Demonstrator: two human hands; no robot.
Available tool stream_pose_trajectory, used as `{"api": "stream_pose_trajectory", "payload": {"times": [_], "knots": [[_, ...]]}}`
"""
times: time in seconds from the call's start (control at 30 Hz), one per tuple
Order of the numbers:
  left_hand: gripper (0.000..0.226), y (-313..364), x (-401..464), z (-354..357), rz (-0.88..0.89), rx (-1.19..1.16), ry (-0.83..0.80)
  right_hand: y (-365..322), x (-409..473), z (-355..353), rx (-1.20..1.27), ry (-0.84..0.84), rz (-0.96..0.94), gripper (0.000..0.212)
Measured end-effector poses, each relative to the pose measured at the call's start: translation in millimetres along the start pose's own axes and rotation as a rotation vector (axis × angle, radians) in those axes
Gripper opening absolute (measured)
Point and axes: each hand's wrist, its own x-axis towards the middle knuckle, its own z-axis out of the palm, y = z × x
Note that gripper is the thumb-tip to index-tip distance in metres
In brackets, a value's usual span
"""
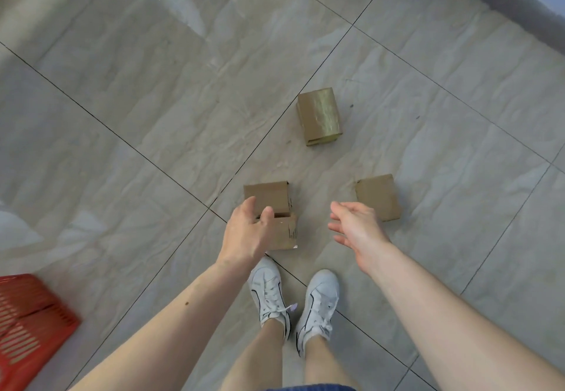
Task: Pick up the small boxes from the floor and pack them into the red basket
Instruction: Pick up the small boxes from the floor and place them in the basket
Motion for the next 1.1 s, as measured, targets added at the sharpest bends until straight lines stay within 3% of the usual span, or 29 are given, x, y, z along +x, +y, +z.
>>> {"api": "stream_pose_trajectory", "payload": {"times": [0.13, 0.33, 0.47, 0.57, 0.7, 0.97, 1.1], "knots": [[0.062, -31.0, 53.8, 20.9, -0.07, -0.007, 0.012, 16.8, 62.5, 34.9, -0.153, -0.083, 0.002, 0.012], [0.051, -83.3, 150.7, 60.2, -0.126, 0.002, 0.046, 47.6, 155.5, 80.0, -0.302, -0.206, 0.018, 0.059], [0.042, -116.6, 198.6, 85.4, -0.197, -0.044, 0.103, 70.9, 203.8, 101.5, -0.343, -0.25, 0.038, 0.063], [0.058, -124.5, 214.8, 95.7, -0.235, -0.084, 0.114, 79.7, 220.8, 108.2, -0.342, -0.252, 0.032, 0.058], [0.065, -112.4, 207.5, 88.6, -0.242, -0.134, 0.124, 72.4, 212.7, 108.0, -0.332, -0.232, 0.006, 0.056], [0.036, -38.9, 119.6, 24.2, -0.098, -0.127, 0.229, 6.6, 117.6, 88.4, -0.279, -0.115, -0.08, 0.051], [0.035, 2.1, 67.0, -22.4, -0.025, -0.034, 0.311, -33.0, 55.0, 79.8, -0.281, -0.059, -0.141, 0.048]]}}
